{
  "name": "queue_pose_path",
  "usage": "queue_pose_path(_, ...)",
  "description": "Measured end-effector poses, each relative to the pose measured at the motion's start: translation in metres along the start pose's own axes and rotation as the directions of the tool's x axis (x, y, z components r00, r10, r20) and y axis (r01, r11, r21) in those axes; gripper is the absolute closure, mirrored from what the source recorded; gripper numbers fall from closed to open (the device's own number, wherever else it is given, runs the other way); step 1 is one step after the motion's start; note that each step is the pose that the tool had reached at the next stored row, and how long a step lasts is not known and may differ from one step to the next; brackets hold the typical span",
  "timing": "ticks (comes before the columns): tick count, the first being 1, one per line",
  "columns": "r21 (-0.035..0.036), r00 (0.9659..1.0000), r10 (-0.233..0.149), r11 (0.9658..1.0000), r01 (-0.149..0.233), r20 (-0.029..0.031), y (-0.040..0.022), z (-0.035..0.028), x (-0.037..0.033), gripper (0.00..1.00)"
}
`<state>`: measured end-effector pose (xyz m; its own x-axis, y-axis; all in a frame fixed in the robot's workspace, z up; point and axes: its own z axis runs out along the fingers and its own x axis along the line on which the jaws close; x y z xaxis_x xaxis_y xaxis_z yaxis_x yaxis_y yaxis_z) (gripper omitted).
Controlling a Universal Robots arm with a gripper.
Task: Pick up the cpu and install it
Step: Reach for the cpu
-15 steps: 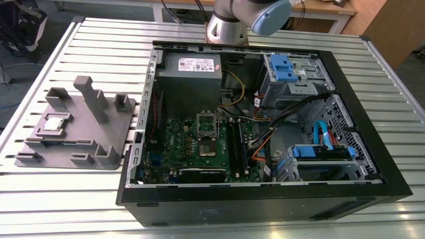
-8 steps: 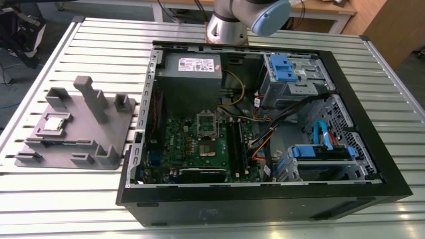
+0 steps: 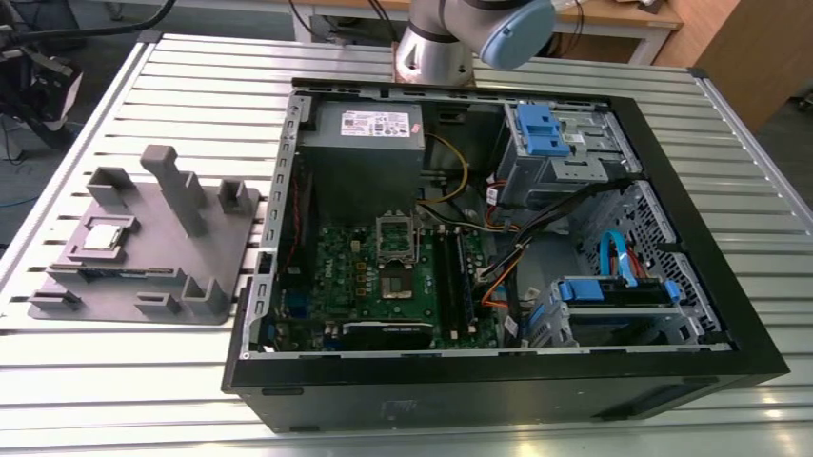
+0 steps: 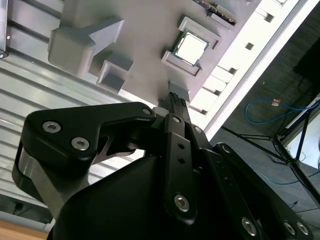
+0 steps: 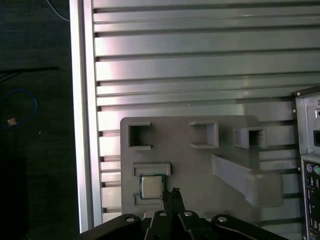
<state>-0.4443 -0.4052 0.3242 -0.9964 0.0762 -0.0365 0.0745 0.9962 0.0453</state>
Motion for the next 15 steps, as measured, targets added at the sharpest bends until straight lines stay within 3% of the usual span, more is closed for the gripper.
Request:
queue_pose_path(11, 0.0001, 1.0, 0.0, 1.0, 0.0, -0.0006, -0.0036, 0.0189, 0.0076, 0.89)
queue_pose_path(15, 0.0001, 1.0, 0.0, 1.0, 0.0, -0.0008, -0.0041, 0.0227, 0.009, 0.89)
